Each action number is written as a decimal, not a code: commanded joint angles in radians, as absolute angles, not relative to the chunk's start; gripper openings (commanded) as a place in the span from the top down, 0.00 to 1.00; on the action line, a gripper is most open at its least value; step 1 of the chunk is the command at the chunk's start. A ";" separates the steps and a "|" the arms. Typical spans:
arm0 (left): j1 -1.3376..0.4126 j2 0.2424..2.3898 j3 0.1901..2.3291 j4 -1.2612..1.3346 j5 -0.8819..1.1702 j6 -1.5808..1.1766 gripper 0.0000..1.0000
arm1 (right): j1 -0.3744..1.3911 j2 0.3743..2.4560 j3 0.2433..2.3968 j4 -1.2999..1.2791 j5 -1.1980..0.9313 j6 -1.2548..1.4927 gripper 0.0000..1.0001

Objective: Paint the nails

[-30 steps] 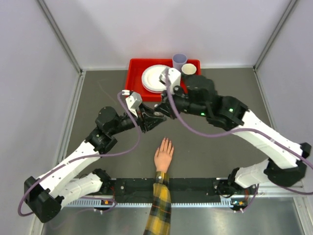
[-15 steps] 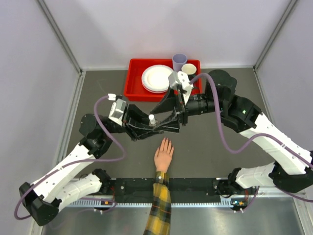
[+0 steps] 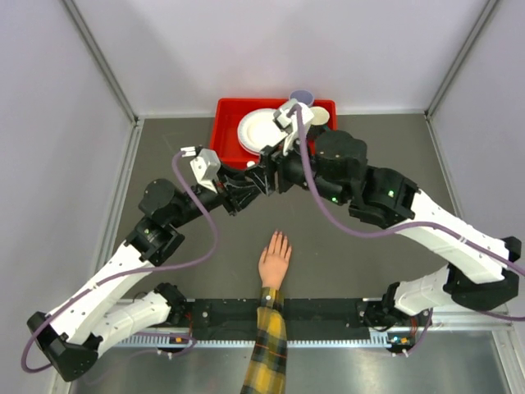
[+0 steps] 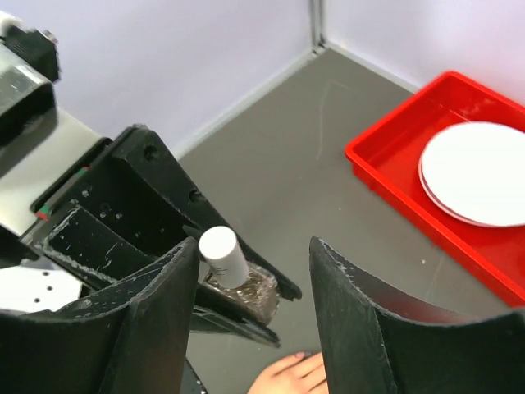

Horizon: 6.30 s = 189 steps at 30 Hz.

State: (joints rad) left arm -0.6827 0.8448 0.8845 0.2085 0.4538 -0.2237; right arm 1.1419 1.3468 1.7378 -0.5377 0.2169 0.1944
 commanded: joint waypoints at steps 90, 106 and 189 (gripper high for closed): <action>-0.686 0.908 1.031 -0.049 0.575 -0.064 1.00 | 1.104 1.448 1.996 -0.873 0.017 0.058 0.68; -0.686 0.913 1.028 -0.051 0.565 -0.066 1.00 | 1.103 1.436 1.993 -0.845 0.069 0.051 1.00; -0.686 0.808 0.792 0.199 0.345 -0.109 1.00 | 0.885 0.865 0.973 -0.259 0.097 0.262 1.00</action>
